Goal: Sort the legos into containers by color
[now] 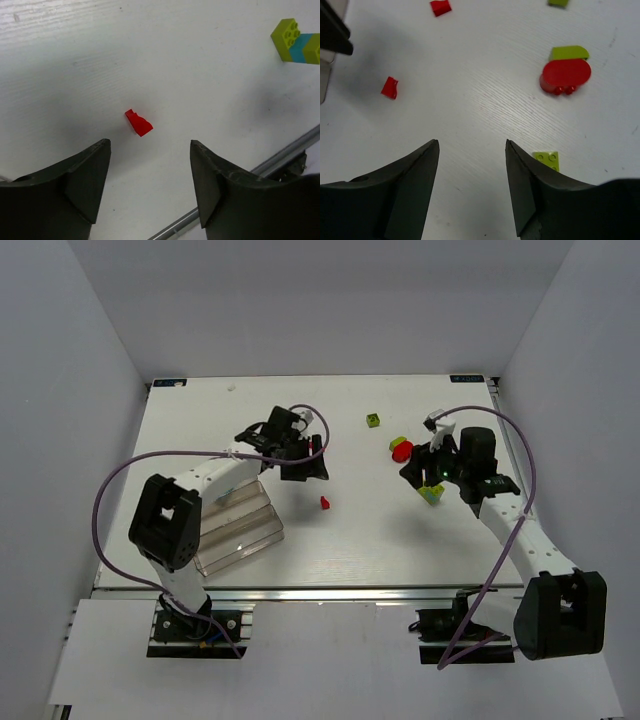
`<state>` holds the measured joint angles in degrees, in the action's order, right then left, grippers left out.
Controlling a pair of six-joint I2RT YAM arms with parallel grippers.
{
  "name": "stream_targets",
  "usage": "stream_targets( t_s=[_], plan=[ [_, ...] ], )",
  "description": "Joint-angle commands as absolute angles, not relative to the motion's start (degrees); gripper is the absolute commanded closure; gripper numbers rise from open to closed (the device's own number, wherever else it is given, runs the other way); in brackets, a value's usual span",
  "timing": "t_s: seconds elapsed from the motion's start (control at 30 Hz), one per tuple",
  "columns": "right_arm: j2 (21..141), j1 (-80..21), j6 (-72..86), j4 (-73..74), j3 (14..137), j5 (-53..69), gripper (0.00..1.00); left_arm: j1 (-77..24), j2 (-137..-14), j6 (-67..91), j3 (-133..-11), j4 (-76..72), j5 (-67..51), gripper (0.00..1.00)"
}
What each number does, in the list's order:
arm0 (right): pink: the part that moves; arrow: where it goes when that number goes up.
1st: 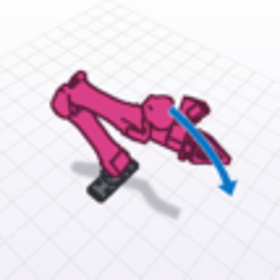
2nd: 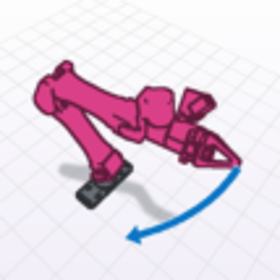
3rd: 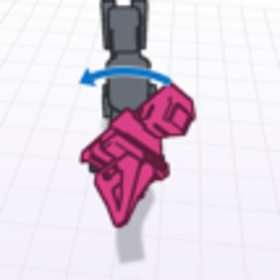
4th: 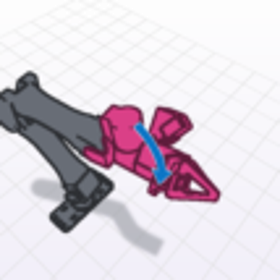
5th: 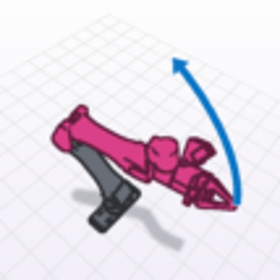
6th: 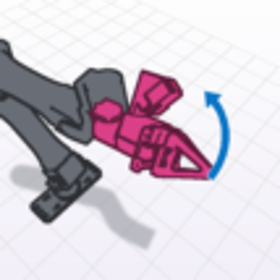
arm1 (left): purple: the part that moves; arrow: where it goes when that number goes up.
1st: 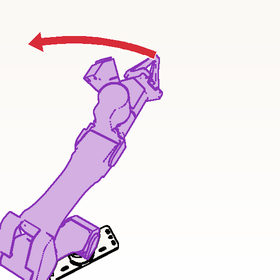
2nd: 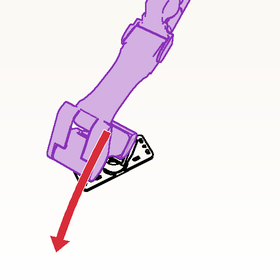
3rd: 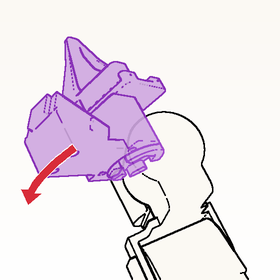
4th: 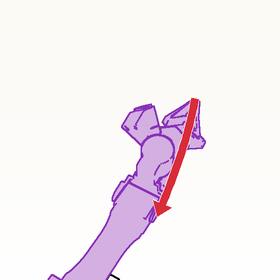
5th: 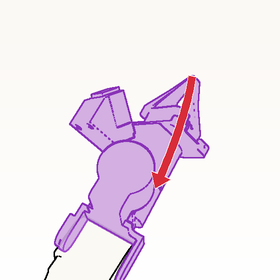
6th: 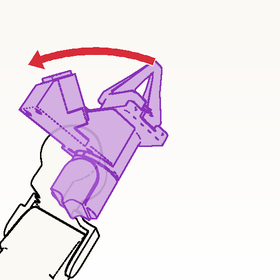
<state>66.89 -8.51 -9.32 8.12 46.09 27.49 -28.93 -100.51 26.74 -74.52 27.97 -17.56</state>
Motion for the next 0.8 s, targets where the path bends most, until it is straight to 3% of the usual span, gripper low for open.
stream_targets(
  t_s=[0.0, 0.07, 0.13, 0.2, 0.5, 0.63, 0.77],
  plan=[
    [66.62, -8.44, -2.38, 5.36, 47.81, 15.40, 0.40, -32.95, -99.75, 33.81, -76.64, 33.47, -4.15, 0.27],
    [65.40, -8.44, -0.44, 5.36, 47.73, 9.18, 0.41, -35.75, -101.07, 38.82, -78.56, 37.85, 9.33, 0.35],
    [63.47, -8.26, 1.14, 4.84, 46.85, 7.91, 0.42, -37.61, -103.88, 45.33, -79.89, 42.88, 15.00, 0.40],
    [62.06, -7.91, 1.41, 3.61, 46.06, 8.08, 0.43, -40.06, -106.33, 49.19, -81.65, 45.25, 18.18, 0.38],
    [60.47, -6.51, 0.79, 4.13, 45.00, 8.52, 0.43, -44.82, -114.87, 51.94, -89.37, 46.32, 17.84, 0.25],
    [59.86, -6.07, 0.70, 4.13, 44.65, 8.53, 0.43, -45.35, -116.72, 52.29, -90.09, 45.53, 17.49, 0.27],
    [59.24, -5.54, 0.70, 4.13, 44.65, 8.79, 0.43, -45.35, -118.56, 53.78, -90.79, 47.02, 17.58, 0.36]
  ],
)
